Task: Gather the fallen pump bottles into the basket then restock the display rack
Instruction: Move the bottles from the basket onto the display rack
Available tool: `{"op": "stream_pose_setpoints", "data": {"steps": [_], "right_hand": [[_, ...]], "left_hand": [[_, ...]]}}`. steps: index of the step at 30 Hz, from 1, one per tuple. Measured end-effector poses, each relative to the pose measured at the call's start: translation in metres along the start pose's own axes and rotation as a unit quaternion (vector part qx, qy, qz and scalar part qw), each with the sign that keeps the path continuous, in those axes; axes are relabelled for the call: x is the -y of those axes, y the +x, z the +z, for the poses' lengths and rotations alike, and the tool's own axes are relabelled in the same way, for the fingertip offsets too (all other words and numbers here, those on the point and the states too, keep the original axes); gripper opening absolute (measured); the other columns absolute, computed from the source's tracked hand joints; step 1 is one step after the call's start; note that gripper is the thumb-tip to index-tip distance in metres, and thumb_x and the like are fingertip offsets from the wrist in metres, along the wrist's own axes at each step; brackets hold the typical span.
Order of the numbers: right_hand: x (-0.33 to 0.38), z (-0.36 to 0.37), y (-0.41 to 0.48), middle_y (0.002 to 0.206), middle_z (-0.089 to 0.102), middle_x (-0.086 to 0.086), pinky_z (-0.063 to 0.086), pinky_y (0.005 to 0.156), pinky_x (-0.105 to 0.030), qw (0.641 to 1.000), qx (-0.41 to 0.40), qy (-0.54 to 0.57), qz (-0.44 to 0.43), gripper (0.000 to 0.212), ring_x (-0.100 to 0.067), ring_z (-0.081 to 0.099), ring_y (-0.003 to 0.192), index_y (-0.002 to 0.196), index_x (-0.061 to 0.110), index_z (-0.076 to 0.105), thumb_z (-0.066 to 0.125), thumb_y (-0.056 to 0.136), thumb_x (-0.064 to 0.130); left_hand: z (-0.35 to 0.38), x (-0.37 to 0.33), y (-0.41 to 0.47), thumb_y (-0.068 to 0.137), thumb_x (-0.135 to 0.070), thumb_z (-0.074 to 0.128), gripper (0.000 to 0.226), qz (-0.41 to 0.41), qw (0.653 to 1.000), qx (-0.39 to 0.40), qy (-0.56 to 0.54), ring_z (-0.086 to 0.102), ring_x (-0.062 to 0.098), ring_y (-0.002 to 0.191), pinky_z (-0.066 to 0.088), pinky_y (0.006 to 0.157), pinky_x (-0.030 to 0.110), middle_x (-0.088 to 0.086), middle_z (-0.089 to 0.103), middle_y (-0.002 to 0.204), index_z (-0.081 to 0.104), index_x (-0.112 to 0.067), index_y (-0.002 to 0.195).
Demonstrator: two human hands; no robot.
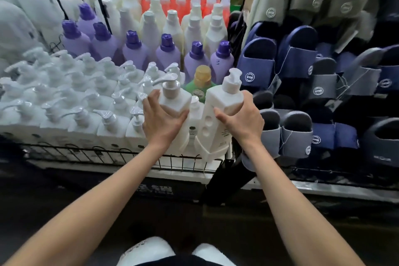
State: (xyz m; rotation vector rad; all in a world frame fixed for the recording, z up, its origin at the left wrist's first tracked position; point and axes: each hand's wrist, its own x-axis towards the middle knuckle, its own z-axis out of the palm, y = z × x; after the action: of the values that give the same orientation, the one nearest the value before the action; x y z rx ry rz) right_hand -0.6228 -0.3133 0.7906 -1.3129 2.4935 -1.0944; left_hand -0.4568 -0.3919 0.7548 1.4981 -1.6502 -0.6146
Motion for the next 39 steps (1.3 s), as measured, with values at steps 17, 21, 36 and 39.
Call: {"op": "stream_pose_setpoints", "data": {"steps": [17, 21, 36, 39], "right_hand": [[-0.012, 0.025, 0.006, 0.106, 0.065, -0.004, 0.037, 0.069, -0.034, 0.999, 0.034, 0.02, -0.004, 0.064, -0.032, 0.06, 0.099, 0.111, 0.018, 0.047, 0.076, 0.065, 0.052], [-0.015, 0.027, 0.01, 0.106, 0.065, -0.003, 0.038, 0.069, -0.034, 0.999, 0.039, 0.016, -0.013, 0.066, -0.032, 0.06, 0.099, 0.112, 0.019, 0.046, 0.076, 0.064, 0.052], [-0.021, 0.041, 0.014, 0.11, 0.063, 0.001, 0.04, 0.073, -0.035, 0.998, 0.058, 0.01, -0.009, 0.069, -0.029, 0.058, 0.104, 0.115, 0.021, 0.046, 0.077, 0.062, 0.051], [-0.021, 0.042, 0.014, 0.11, 0.064, 0.0, 0.041, 0.074, -0.036, 0.998, 0.061, 0.015, 0.005, 0.067, -0.03, 0.058, 0.104, 0.115, 0.021, 0.046, 0.077, 0.063, 0.051]], "left_hand": [[0.028, 0.009, -0.015, 0.068, -0.042, 0.079, 0.086, -0.082, 0.994, -0.065, 0.031, 0.035, 0.031, 0.126, 0.042, 0.089, 0.046, 0.015, 0.038, 0.131, 0.035, -0.008, 0.134], [0.036, 0.033, -0.027, 0.068, -0.038, 0.079, 0.083, -0.092, 0.993, -0.038, 0.064, 0.035, 0.032, 0.122, 0.04, 0.093, 0.045, 0.017, 0.037, 0.129, 0.035, -0.006, 0.13], [0.057, 0.066, -0.036, 0.067, -0.045, 0.078, 0.085, -0.174, 0.976, 0.034, 0.126, 0.032, 0.037, 0.123, 0.034, 0.102, 0.043, 0.019, 0.032, 0.131, 0.036, 0.0, 0.124], [0.055, 0.071, -0.037, 0.065, -0.046, 0.079, 0.086, -0.178, 0.978, 0.04, 0.105, 0.031, 0.035, 0.124, 0.034, 0.103, 0.043, 0.016, 0.032, 0.132, 0.037, -0.002, 0.125]]}}
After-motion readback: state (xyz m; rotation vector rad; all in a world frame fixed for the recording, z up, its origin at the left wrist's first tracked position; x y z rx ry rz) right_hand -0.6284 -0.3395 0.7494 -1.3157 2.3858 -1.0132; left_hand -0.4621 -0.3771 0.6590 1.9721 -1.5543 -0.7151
